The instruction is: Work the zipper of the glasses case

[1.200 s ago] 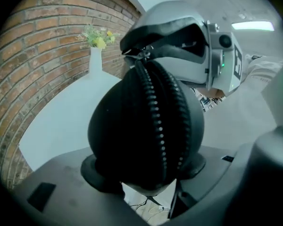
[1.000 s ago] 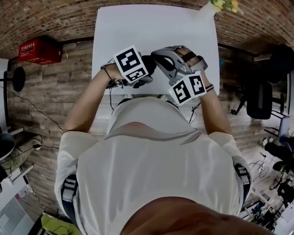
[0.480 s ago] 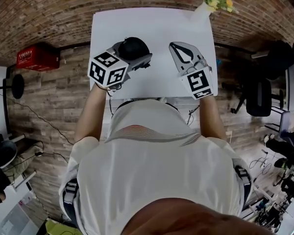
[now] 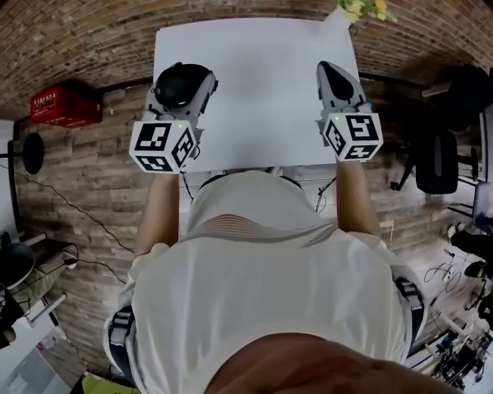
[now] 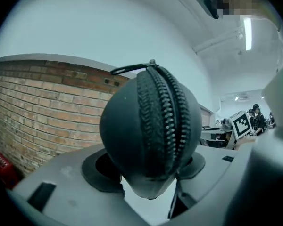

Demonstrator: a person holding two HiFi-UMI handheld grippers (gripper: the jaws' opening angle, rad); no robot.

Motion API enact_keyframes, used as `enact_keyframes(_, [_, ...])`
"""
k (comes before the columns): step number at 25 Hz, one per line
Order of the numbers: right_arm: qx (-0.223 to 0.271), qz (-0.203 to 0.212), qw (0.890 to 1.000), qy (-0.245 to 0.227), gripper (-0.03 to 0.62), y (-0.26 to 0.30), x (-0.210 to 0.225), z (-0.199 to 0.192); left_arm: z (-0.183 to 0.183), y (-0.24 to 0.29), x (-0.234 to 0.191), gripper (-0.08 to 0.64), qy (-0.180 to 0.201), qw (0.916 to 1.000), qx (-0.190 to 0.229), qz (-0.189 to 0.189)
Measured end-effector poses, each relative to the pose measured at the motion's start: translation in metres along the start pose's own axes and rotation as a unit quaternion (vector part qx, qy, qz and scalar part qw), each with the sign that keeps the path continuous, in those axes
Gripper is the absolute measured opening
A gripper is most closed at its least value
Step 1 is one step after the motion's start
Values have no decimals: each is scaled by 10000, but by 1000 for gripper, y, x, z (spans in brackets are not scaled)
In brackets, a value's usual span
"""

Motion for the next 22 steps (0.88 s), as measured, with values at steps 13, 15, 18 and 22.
enact_keyframes(13, [34, 227, 9997, -66, 51, -3, -16, 3, -2, -6, 0, 272, -3, 10000, 25, -76])
enact_keyframes(15, [0, 222, 9997, -97, 51, -3, -16, 2, -3, -6, 0, 272, 12, 10000, -8, -92])
enact_keyframes(18, [-23, 215, 9997, -146, 51, -4, -14, 3, -4, -4, 1, 272, 29, 9999, -67, -98])
enact_keyframes(22, [-26, 210, 9997, -118, 51, -6, -13, 2, -7, -4, 2, 272, 15, 9998, -137, -126])
Point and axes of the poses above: the fingertips, and each gripper's own axes: y forward along the fingers, x to its right, z out of its top, the point moved 7 cm from there along -y, backward along the fingers, and after that the axes turned 9 degrees about -y, right-handed, at the moved point
